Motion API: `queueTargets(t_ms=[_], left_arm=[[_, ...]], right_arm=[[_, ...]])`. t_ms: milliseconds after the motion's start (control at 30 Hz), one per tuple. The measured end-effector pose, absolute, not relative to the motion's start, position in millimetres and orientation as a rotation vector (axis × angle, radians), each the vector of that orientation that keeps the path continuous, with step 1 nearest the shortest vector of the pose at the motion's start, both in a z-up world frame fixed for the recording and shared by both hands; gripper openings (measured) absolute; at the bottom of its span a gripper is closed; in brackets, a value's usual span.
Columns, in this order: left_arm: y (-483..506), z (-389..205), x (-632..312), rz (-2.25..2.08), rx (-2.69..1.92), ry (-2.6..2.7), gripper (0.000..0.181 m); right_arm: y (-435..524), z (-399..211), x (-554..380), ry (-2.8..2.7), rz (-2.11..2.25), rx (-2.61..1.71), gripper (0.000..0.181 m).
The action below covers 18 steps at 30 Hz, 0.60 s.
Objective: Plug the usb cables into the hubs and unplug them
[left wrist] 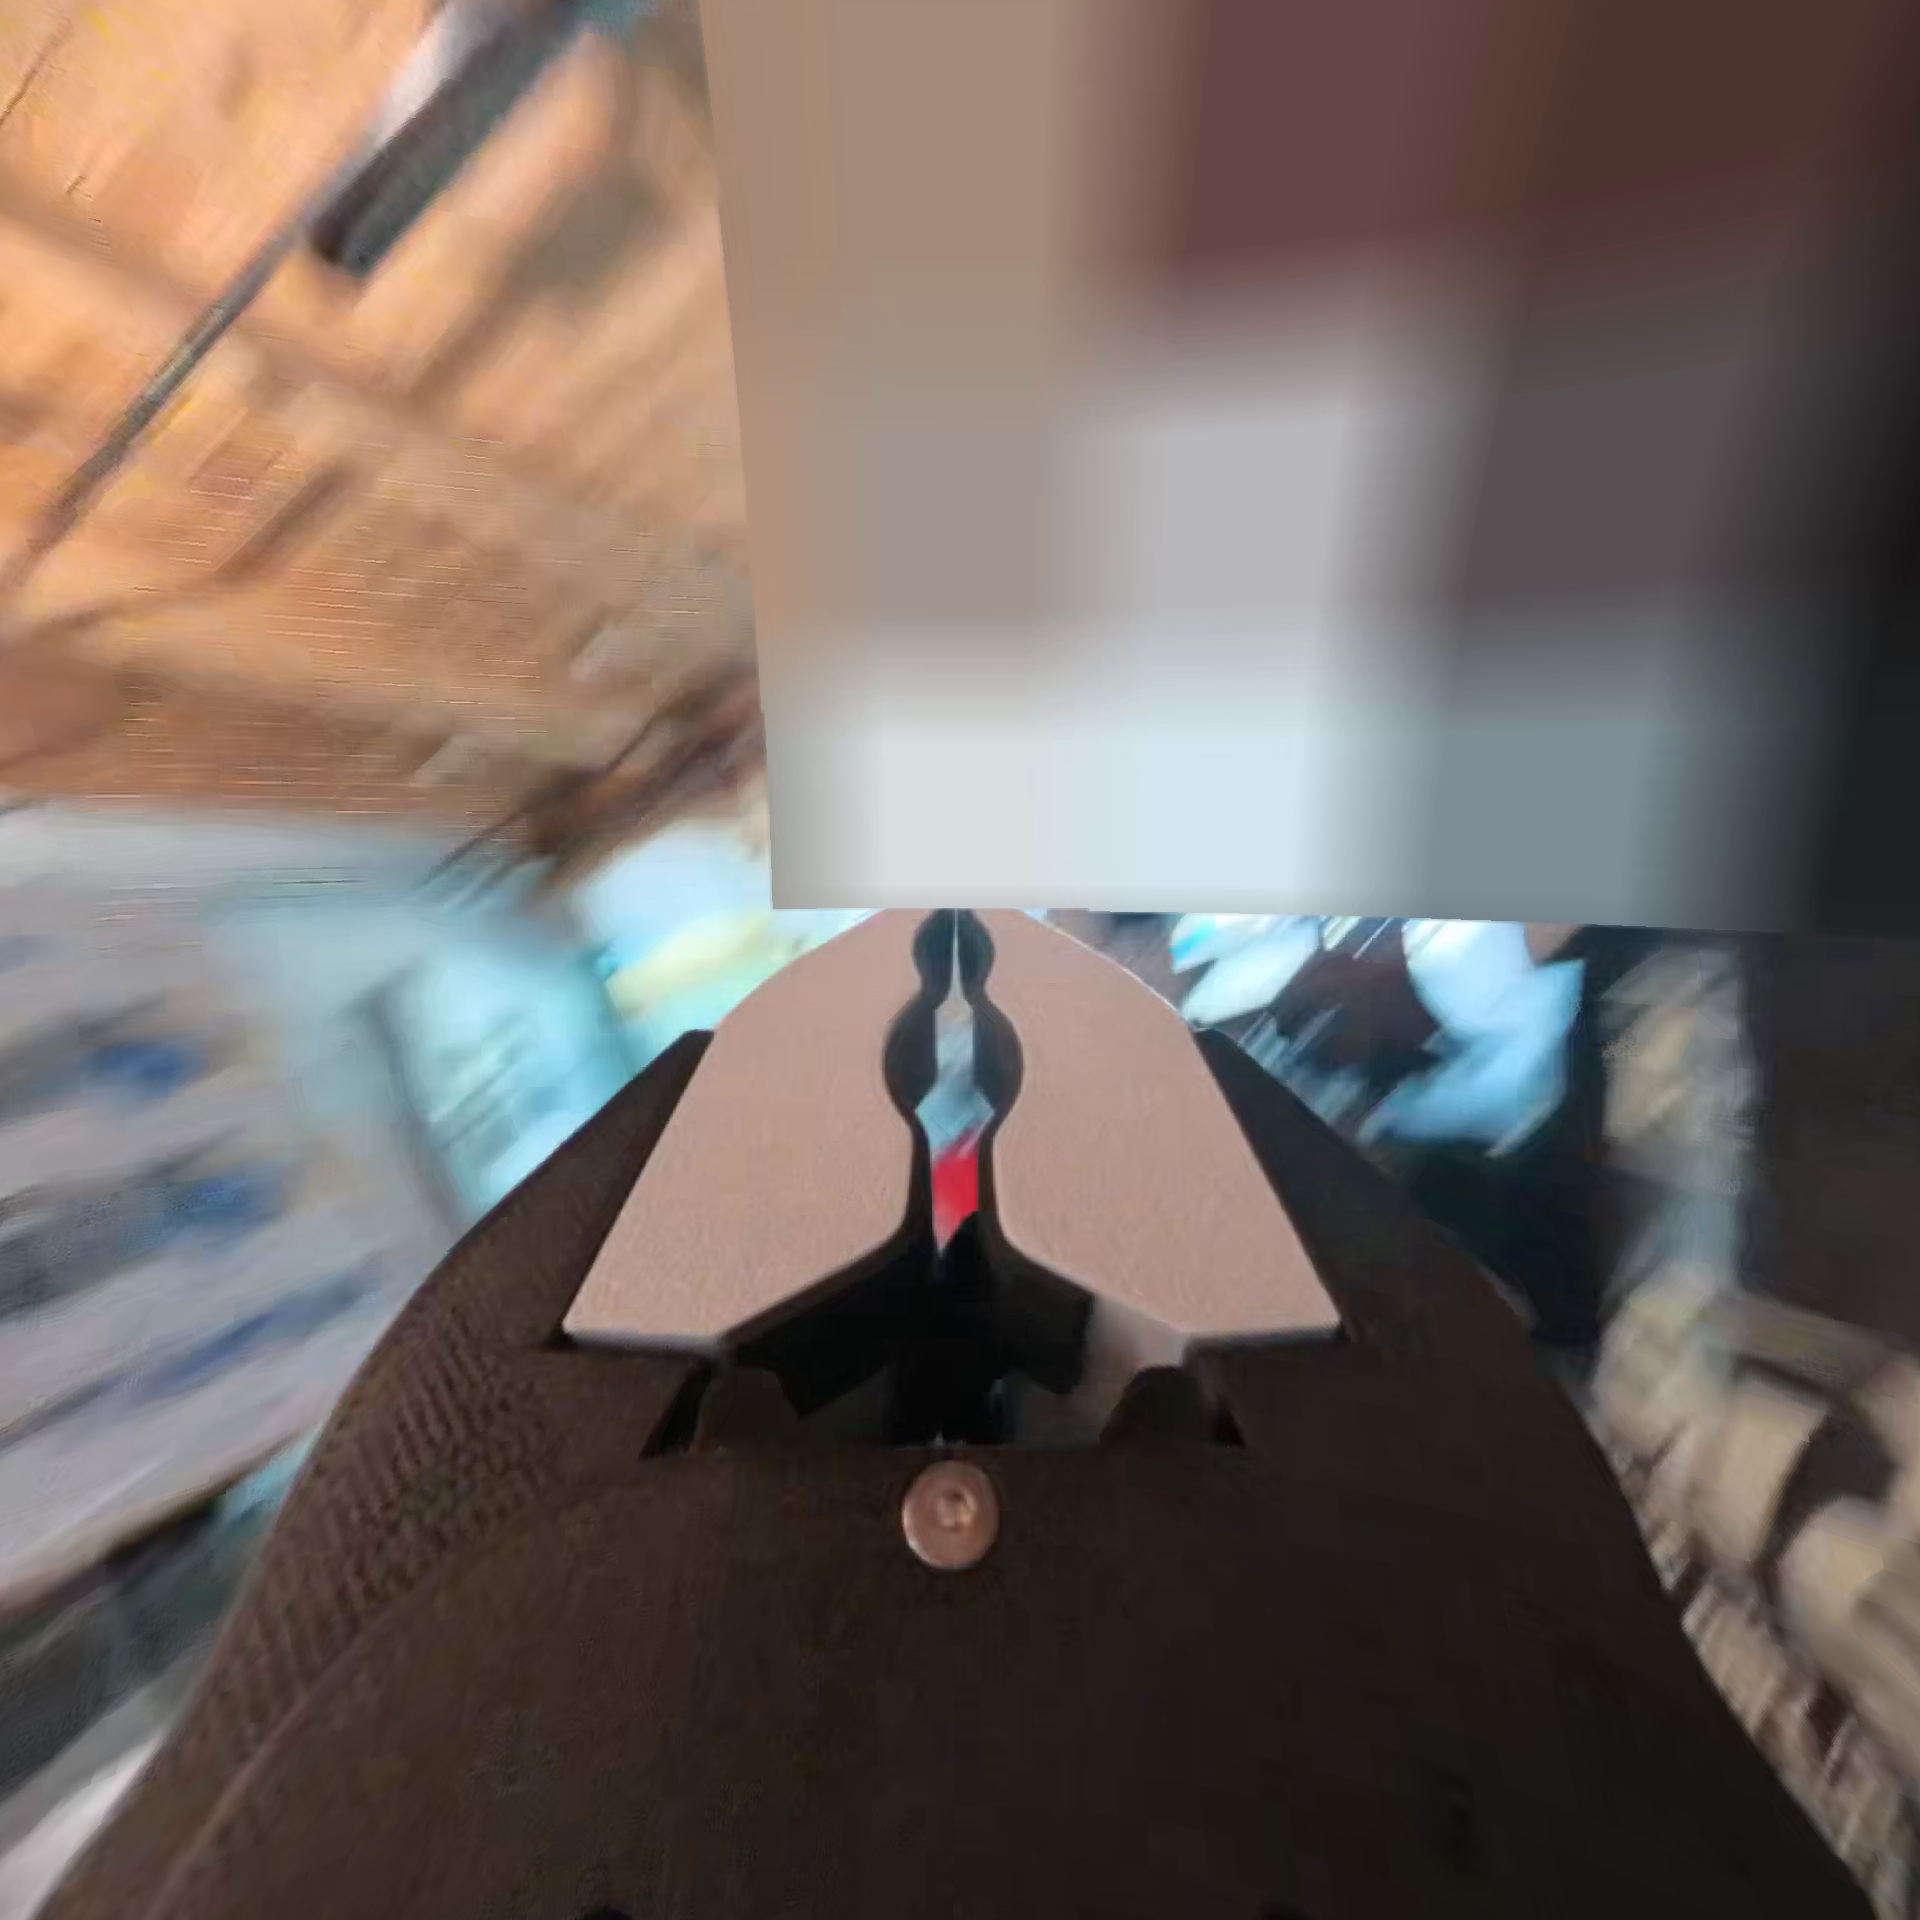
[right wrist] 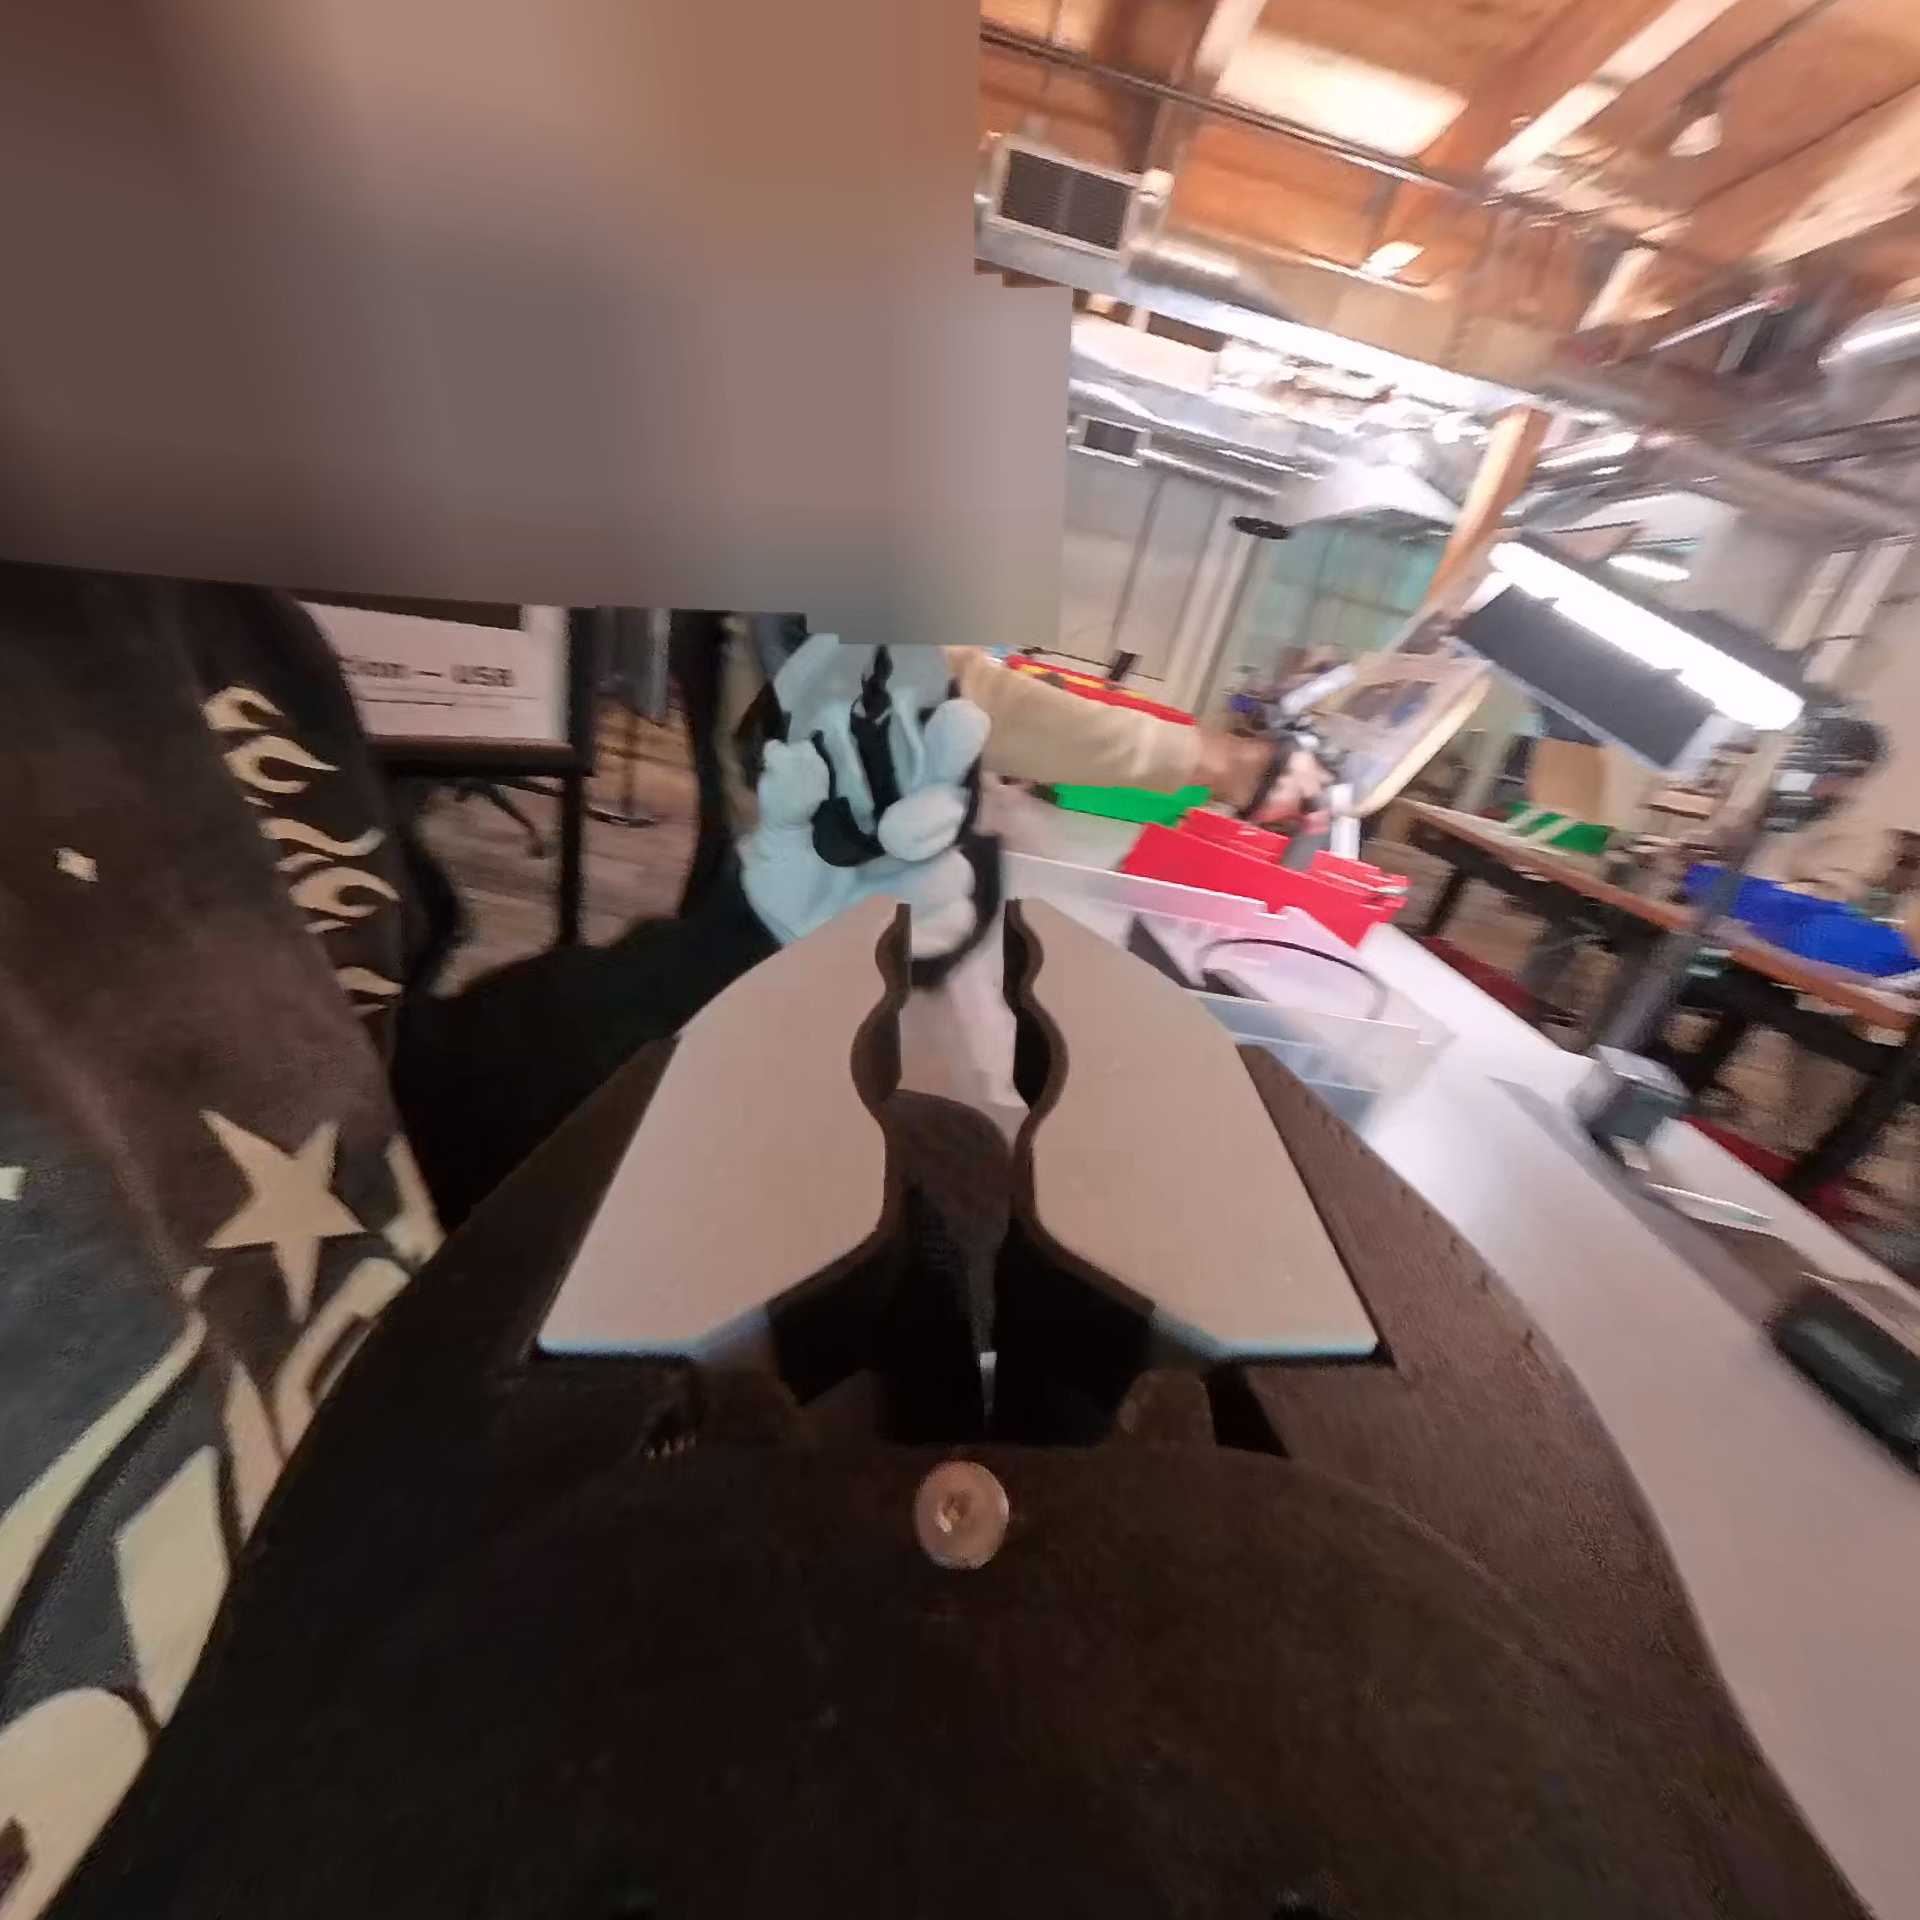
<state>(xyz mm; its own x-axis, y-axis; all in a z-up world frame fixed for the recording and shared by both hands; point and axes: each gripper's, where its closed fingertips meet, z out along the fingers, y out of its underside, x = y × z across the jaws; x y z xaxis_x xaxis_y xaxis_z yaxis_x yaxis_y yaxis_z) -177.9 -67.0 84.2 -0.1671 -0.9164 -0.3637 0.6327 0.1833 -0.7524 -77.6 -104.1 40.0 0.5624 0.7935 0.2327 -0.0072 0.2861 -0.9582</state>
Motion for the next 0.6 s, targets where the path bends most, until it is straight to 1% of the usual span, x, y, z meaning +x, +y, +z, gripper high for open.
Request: queueTargets(t_ms=[33, 67, 133, 167, 200, 233, 267, 300, 333, 367, 400, 467, 500, 567, 600], left_arm=[[-35, 70, -180, -1.137, -0.555, 1.102, 0.006], [-1, 58, -191, -0.877, -0.727, 1.136, 0.017], [56, 48, -229, -0.538, -0.964, 1.111, 0.042], [75, 48, -244, -0.479, -1.026, 1.079, 0.061], [89, 47, -255, -0.476, -1.076, 1.068, 0.077], [100, 45, -262, -0.489, -1.117, 1.077, 0.081], [109, 44, -267, -0.496, -1.125, 1.091, 0.081], [114, 42, -269, -0.509, -1.096, 1.135, 0.067], [110, 37, -269, -0.543, -1.042, 1.237, 0.019], [108, 36, -268, -0.593, -1.0, 1.293, 0.003], [113, 37, -268, -0.626, -0.999, 1.289, 0.0], [134, 34, -271, -0.559, -1.033, 1.288, 0.0], [149, 36, -273, -0.478, -1.029, 1.266, 0.007], [176, 39, -274, -0.398, -1.069, 1.218, 0.04], [188, 36, -272, -0.404, -1.12, 1.226, 0.053]], right_arm=[[-100, 42, -67, -0.81, 0.557, -1.185, 0.017], [-96, 43, -57, -0.795, 0.481, -1.206, 0.018], [-90, 43, -44, -0.782, 0.354, -1.242, 0.02], [-89, 43, -40, -0.785, 0.309, -1.252, 0.022], [-88, 42, -39, -0.791, 0.275, -1.257, 0.024], [-88, 43, -38, -0.795, 0.247, -1.259, 0.025], [-89, 45, -37, -0.794, 0.227, -1.254, 0.026], [-90, 47, -36, -0.79, 0.219, -1.242, 0.026], [-92, 50, -36, -0.783, 0.221, -1.229, 0.026], [-94, 53, -35, -0.771, 0.224, -1.22, 0.026], [-94, 56, -32, -0.755, 0.219, -1.218, 0.026], [-93, 57, -26, -0.739, 0.188, -1.224, 0.025], [-93, 57, -23, -0.741, 0.173, -1.229, 0.026], [-93, 57, -18, -0.737, 0.148, -1.235, 0.026], [-93, 58, -16, -0.735, 0.142, -1.234, 0.026]])
